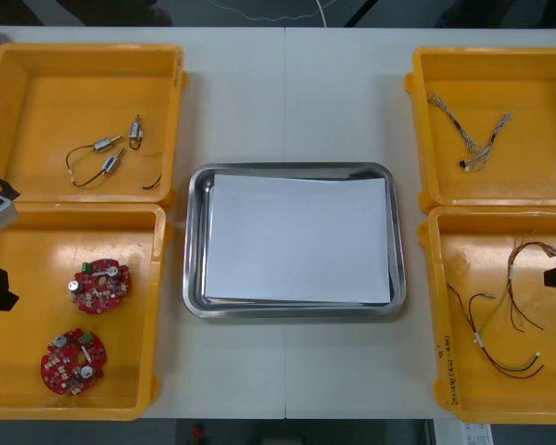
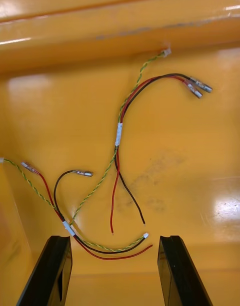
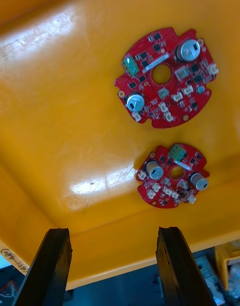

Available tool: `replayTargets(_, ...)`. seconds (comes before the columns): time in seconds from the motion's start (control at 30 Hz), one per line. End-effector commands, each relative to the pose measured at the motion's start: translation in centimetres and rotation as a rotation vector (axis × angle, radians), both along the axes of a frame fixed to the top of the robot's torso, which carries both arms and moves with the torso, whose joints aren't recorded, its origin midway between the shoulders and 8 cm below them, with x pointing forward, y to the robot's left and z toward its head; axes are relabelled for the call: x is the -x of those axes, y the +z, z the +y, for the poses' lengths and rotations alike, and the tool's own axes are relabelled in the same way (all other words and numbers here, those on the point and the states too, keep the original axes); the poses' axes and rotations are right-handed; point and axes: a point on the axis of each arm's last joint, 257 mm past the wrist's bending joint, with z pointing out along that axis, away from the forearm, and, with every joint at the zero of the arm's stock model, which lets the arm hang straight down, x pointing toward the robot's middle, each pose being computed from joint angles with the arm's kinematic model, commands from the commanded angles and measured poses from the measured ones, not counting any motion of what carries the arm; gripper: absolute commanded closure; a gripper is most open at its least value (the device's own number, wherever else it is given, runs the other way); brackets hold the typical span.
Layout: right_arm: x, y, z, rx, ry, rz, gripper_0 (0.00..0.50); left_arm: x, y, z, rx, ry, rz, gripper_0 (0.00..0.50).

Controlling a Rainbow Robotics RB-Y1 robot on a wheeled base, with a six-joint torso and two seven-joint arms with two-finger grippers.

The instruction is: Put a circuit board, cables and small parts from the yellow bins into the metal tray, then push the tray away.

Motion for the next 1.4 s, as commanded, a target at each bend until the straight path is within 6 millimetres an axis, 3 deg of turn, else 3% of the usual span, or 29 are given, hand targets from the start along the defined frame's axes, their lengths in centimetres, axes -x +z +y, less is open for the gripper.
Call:
replayTargets(0.03, 0.7, -1.8, 0.4, -0.012, -0.037, 0.056, 0.000, 1.1, 0.1, 1.3, -0.077, -0.110, -0.011, 0.000)
replayTargets(0.2, 0.5, -2.5, 0.5, -0.006, -0.048, 0.068, 0.000, 1.4, -0.7, 1.1, -0.092, -0.184, -0.034, 0.000)
replayTargets(0.77, -4.3, -3.7, 0.1, 0.002, -0.068, -0.024, 0.000, 0.8, -4.8, -2.1, -0.099, -0.382, -0.112, 0.000)
replayTargets(1.13, -6.5, -4.9, 0.1, -0.007, -0.074, -0.034, 0.000, 1.4, -7.1, -2.3, -0.149, -0.411, -0.092, 0.000)
replayTargets(1.4, -7.4, -7.0, 0.4, -0.006, -0.069, -0.029, 0.000, 1.4, -8.4, -2.6, -0.151, -0.410, -0.084, 0.000)
